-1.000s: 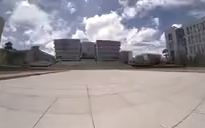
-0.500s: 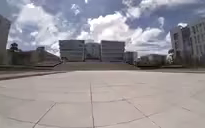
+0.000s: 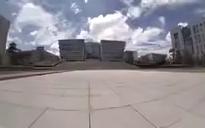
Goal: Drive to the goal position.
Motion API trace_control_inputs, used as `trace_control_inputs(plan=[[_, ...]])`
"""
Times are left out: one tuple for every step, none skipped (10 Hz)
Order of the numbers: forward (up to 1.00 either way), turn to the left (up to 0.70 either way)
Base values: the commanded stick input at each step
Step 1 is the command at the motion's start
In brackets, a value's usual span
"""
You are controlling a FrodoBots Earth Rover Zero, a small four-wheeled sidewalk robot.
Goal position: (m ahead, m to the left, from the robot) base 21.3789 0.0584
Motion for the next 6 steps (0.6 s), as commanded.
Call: trace_control_inputs(plan=[[0.70, 0.00], [0.70, 0.02], [0.70, 0.07], [0.70, 0.05], [0.70, 0.02], [0.70, 0.03]])
